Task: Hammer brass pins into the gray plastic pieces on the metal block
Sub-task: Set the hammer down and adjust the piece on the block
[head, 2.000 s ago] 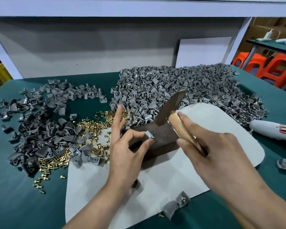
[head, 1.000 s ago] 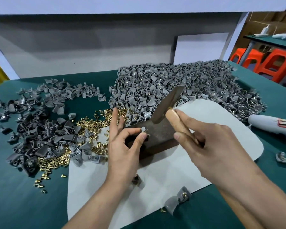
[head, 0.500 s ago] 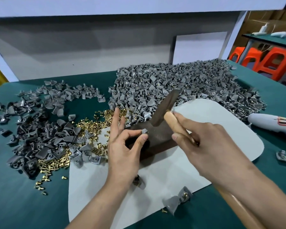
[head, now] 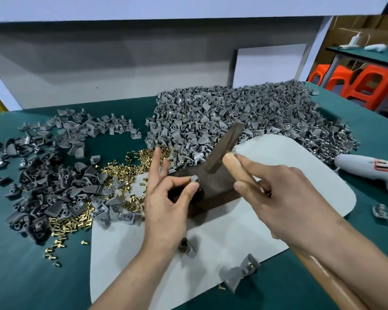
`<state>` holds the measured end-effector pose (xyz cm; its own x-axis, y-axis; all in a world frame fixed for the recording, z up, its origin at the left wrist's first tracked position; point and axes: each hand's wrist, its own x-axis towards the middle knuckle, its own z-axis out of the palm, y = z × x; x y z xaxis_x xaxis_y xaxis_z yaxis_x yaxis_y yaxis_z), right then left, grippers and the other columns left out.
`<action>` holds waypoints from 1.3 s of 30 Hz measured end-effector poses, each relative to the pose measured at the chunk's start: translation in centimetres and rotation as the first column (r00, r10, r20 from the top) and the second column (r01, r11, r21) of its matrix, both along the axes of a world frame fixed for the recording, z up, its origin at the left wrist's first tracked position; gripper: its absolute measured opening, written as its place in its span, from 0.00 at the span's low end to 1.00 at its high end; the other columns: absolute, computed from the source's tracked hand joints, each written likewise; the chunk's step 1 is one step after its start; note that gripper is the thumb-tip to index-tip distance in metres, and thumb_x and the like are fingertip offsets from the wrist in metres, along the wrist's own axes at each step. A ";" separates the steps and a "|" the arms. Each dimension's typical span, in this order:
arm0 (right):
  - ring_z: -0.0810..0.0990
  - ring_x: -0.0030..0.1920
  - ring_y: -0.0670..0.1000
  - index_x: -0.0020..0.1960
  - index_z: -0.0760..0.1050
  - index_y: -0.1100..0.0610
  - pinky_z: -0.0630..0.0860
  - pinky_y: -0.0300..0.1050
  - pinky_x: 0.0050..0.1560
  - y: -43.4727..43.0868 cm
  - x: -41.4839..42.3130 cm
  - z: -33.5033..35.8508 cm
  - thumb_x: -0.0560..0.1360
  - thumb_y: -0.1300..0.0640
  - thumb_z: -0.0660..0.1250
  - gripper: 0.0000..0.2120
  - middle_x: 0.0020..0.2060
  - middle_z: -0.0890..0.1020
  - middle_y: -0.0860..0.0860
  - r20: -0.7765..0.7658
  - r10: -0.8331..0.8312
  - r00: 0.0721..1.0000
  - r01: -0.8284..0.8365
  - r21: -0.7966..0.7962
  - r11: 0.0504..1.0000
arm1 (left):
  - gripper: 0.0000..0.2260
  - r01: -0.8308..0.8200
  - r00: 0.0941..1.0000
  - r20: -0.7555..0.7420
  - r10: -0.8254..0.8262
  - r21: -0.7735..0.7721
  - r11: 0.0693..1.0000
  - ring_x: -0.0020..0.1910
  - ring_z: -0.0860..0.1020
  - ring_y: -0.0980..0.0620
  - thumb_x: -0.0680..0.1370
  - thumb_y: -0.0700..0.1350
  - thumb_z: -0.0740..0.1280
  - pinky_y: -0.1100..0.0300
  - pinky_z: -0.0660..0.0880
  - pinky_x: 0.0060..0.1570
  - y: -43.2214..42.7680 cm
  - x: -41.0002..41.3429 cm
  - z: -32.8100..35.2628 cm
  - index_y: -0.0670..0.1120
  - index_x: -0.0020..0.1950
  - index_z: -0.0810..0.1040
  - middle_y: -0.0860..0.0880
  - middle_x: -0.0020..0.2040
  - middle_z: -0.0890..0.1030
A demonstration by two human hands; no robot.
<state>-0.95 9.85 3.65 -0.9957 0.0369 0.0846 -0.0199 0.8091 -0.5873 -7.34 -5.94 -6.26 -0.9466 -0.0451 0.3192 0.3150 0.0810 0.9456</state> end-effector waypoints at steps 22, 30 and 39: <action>0.67 0.23 0.48 0.62 0.74 0.35 0.69 0.34 0.21 1.3 1.2 -0.7 0.74 0.52 0.63 0.20 0.21 0.70 0.47 0.040 -0.010 0.999 0.019 -0.249 0.968 | 0.08 -0.108 0.993 0.032 0.112 -0.103 0.989 0.69 0.67 0.62 0.73 0.57 0.66 0.49 0.66 0.70 0.0 0.1 0.7 0.56 0.45 0.80 0.63 0.72 0.65; 0.66 0.22 0.47 0.64 0.72 0.35 0.70 0.43 0.28 1.9 0.9 -1.2 0.75 0.54 0.65 0.21 0.24 0.71 0.52 0.017 -0.040 0.999 0.043 -0.188 0.981 | 0.19 -0.051 0.996 -0.082 0.024 -0.348 0.936 0.69 0.64 0.65 0.71 0.52 0.71 0.64 0.68 0.65 0.3 0.7 0.8 0.61 0.60 0.72 0.62 0.72 0.61; 0.72 0.23 0.44 0.65 0.71 0.36 0.69 0.36 0.27 1.2 0.2 -1.3 0.75 0.55 0.66 0.22 0.24 0.75 0.41 0.020 0.036 0.999 -0.033 -0.142 0.989 | 0.16 -0.156 0.987 -0.110 0.119 -0.437 0.886 0.58 0.68 0.58 0.75 0.52 0.68 0.45 0.67 0.64 0.3 0.8 1.2 0.53 0.62 0.79 0.62 0.53 0.74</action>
<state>-0.77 11.03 2.35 -0.9982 0.0122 0.0586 -0.0321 0.7171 -0.6962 -6.55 -5.60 -5.03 -0.9124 -0.0099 0.4092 0.3414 0.5331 0.7741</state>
